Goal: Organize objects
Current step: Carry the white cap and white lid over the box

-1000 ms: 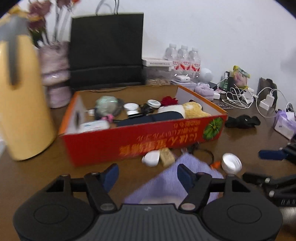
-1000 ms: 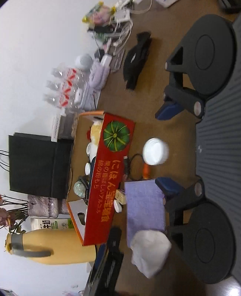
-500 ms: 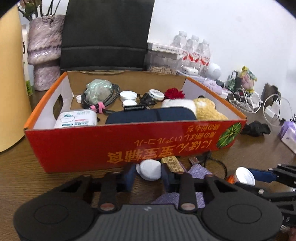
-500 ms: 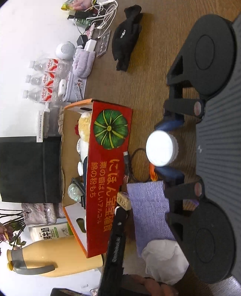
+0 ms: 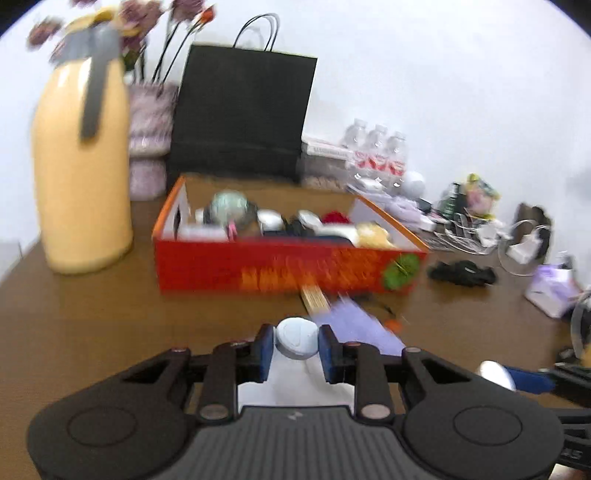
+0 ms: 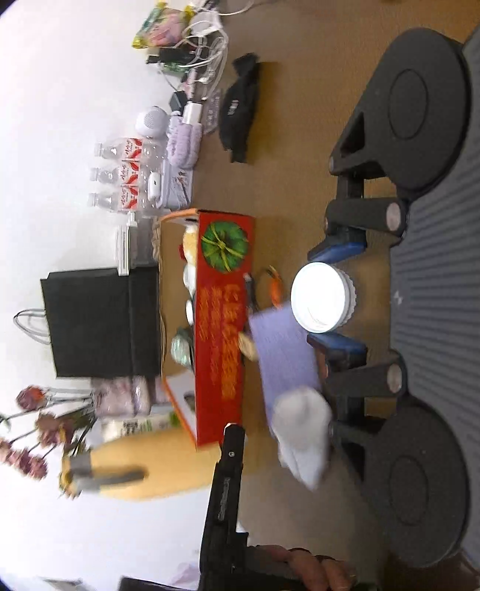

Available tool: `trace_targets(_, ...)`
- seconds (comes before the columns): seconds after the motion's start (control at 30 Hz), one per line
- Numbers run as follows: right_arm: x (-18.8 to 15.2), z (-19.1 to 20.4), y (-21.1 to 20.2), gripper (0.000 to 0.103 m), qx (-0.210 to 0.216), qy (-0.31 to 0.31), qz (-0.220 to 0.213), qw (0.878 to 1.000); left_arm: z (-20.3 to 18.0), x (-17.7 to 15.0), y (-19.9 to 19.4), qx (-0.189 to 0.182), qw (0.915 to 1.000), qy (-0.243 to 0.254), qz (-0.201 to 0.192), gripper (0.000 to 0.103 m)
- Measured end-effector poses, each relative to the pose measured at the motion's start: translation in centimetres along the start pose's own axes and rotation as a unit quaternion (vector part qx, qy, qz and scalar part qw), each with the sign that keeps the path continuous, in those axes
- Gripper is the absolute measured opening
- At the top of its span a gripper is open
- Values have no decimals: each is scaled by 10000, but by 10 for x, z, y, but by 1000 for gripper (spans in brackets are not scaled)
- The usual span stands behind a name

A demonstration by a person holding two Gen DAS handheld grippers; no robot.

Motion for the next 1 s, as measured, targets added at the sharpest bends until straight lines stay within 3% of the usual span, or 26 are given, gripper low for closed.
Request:
trace_targets(0.13, -19, 10, -32, 41, 53, -155, 71, 9998, -4, -32, -47, 197, 9997, -25, 142, 25)
trace_targets(0.27, -21, 19, -52, 41, -9, -255, -38, 9997, -6, -42, -85, 296, 9996, -34, -9, 25)
trace_targets(0.53, -21, 47, -81, 41, -9, -703, -323, 9970, -11, -48, -115, 243, 9996, 8, -175, 25)
trace_targets(0.87, -9, 39, -52, 41, 89, -496, -67, 9987, 2, -28, -86, 64, 9999, 105, -118, 25)
trace_targets(0.93, 7, 38, -40, 41, 280, -534, -94, 9981, 10, -9, -74, -160, 9996, 116, -200, 25)
trace_targets(1.0, 31, 33, -25, 41, 481, -546, -210, 9971, 23, 16, -50, -685, 9975, -77, -149, 25)
Point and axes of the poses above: each gripper's, at about its wrist camera, not at the fingertips, and y roughly the way its jaws point, z to its left, x to its top, the point moved 3 cm from there along y, roughly the way its jaws point, and after that the axes turned 7 degrees about y, right-handed, at the moved point
